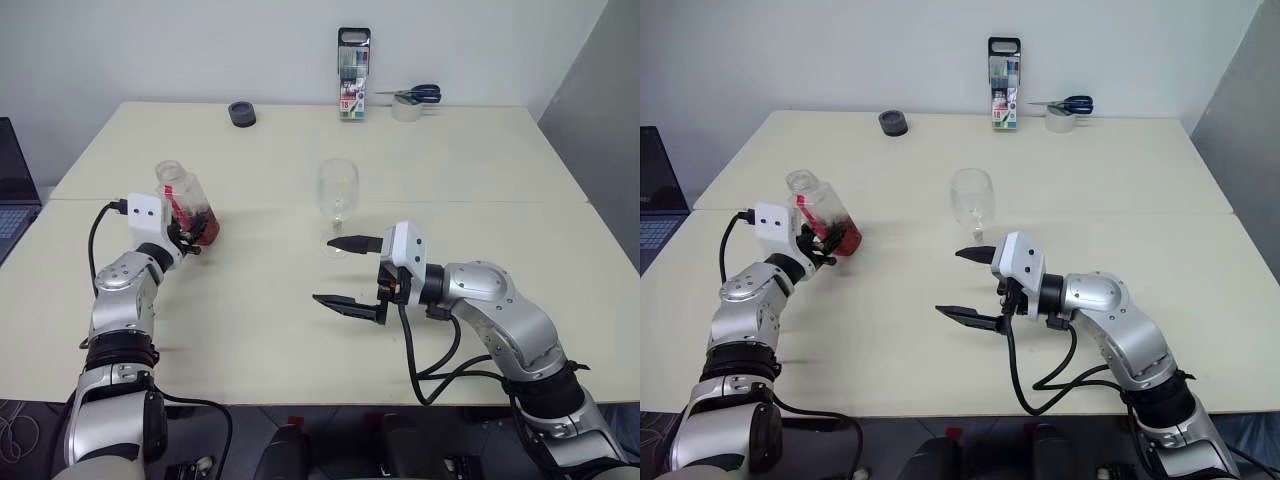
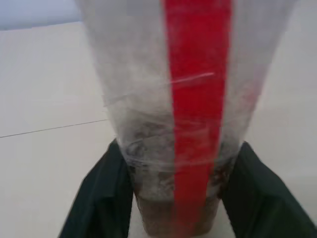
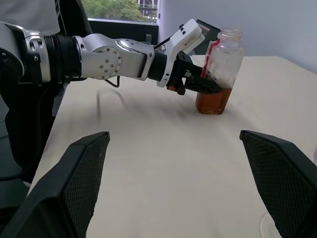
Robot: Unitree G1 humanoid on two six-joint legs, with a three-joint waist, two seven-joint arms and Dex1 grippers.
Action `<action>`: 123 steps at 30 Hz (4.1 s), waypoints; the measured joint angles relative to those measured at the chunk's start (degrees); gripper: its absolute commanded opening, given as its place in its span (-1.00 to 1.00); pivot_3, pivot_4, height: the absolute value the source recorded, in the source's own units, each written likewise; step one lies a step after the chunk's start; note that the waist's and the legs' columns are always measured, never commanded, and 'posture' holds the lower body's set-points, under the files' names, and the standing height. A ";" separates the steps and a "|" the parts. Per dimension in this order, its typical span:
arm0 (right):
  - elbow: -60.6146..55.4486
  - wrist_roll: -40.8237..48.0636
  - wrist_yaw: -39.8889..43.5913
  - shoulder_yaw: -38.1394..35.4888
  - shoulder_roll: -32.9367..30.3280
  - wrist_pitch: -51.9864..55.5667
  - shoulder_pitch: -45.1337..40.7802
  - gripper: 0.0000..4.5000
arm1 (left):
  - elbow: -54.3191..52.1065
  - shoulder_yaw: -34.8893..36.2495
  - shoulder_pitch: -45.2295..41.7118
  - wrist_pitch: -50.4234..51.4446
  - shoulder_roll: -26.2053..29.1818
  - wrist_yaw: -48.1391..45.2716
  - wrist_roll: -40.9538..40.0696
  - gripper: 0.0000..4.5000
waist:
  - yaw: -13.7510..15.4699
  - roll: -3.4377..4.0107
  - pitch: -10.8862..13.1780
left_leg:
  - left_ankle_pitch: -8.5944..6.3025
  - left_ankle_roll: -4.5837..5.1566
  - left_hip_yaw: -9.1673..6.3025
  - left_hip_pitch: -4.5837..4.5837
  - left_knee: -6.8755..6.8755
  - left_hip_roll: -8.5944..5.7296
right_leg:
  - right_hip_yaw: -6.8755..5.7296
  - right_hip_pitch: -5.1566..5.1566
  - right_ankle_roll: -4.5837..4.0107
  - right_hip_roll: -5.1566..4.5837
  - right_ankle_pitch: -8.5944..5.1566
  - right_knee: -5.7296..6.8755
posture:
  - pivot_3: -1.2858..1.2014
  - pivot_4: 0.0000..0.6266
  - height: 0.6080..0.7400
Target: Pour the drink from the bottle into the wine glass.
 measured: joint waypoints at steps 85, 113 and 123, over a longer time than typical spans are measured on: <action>-5.90 1.49 -19.71 -9.95 4.49 0.64 6.51 1.00 | 20.44 -37.49 -38.23 -46.33 6.33 24.63 53.88 -0.27 | -0.79 -0.07 0.04 | -0.06 0.11 0.03 -0.16 0.04 -0.10 | 0.02 -0.10 0.01 0.00 -0.01 0.09 | 0.03 -0.52 1.00; -6.29 -1.52 -22.46 -7.67 7.27 0.64 6.64 1.00 | 23.38 -39.82 -40.43 -46.67 6.52 28.35 55.79 -0.27 | -0.85 -0.07 0.04 | -0.04 0.08 0.03 -0.16 0.07 -0.10 | 0.01 -0.10 0.01 0.00 0.00 0.12 | 0.03 -0.52 1.00; -6.29 -2.26 -23.33 -6.61 8.61 0.49 6.98 1.00 | 24.49 -40.40 -40.56 -46.67 6.97 29.07 56.15 -0.27 | -0.87 -0.07 0.04 | 0.01 0.00 0.03 -0.16 0.07 -0.11 | 0.01 -0.11 0.01 0.00 0.00 0.14 | 0.03 -0.52 1.00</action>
